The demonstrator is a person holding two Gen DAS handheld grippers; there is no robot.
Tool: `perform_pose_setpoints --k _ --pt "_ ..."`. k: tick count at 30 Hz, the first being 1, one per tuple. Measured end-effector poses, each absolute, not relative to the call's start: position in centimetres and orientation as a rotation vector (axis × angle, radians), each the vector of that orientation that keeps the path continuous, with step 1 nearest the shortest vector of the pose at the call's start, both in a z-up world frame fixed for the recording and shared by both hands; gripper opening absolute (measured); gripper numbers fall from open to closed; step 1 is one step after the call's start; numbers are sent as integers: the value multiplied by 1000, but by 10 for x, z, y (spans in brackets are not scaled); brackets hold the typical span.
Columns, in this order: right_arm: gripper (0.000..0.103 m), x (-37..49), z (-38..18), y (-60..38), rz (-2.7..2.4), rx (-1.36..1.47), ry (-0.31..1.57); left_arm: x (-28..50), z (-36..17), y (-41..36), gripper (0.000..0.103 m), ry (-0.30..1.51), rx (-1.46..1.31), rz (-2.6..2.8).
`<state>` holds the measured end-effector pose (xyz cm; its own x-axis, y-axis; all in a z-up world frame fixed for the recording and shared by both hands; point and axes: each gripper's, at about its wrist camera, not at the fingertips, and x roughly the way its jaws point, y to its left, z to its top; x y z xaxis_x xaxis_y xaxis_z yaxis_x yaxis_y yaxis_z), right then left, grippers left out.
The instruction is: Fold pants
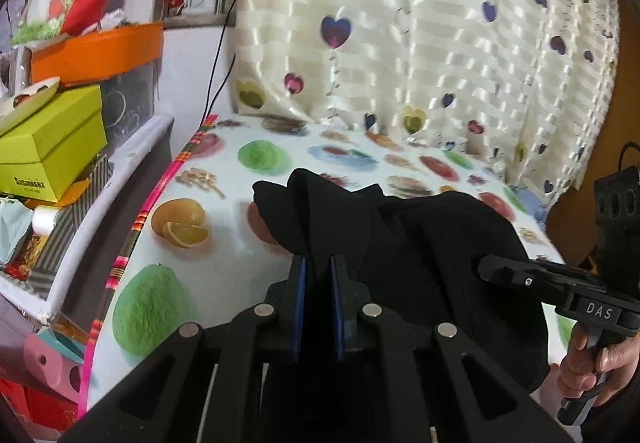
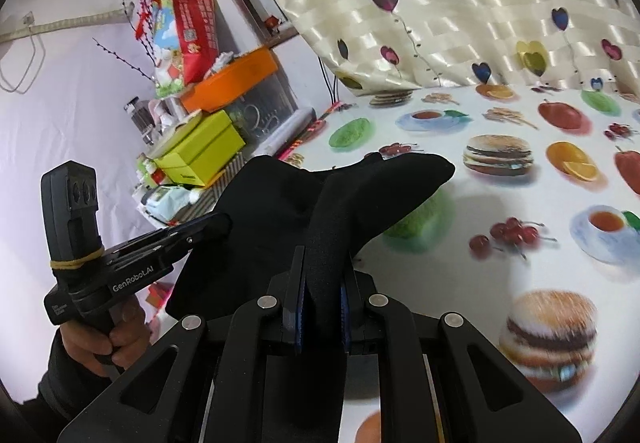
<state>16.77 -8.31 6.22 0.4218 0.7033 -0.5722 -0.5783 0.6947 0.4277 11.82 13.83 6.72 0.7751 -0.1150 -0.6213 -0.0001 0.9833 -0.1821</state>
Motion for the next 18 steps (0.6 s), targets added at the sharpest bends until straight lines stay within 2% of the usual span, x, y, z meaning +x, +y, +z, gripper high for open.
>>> perform_pose_setpoints --k 4,6,8,9,13,18 --pt "14 188 35 -68 774 112 859 137 35 148 14 745 -151 -24" --pt "17 192 27 -69 756 87 875 138 26 156 18 753 -163 -19" --pt "28 194 20 -72 733 65 891 137 21 164 23 765 -195 -35" --pt "29 193 19 -72 710 47 892 136 19 167 23 774 -196 -30" --pt "32 182 29 -77 602 -62 850 125 27 173 23 776 -186 36" --pt "32 145 46 -83 633 -96 780 89 56 156 23 671 -160 15"
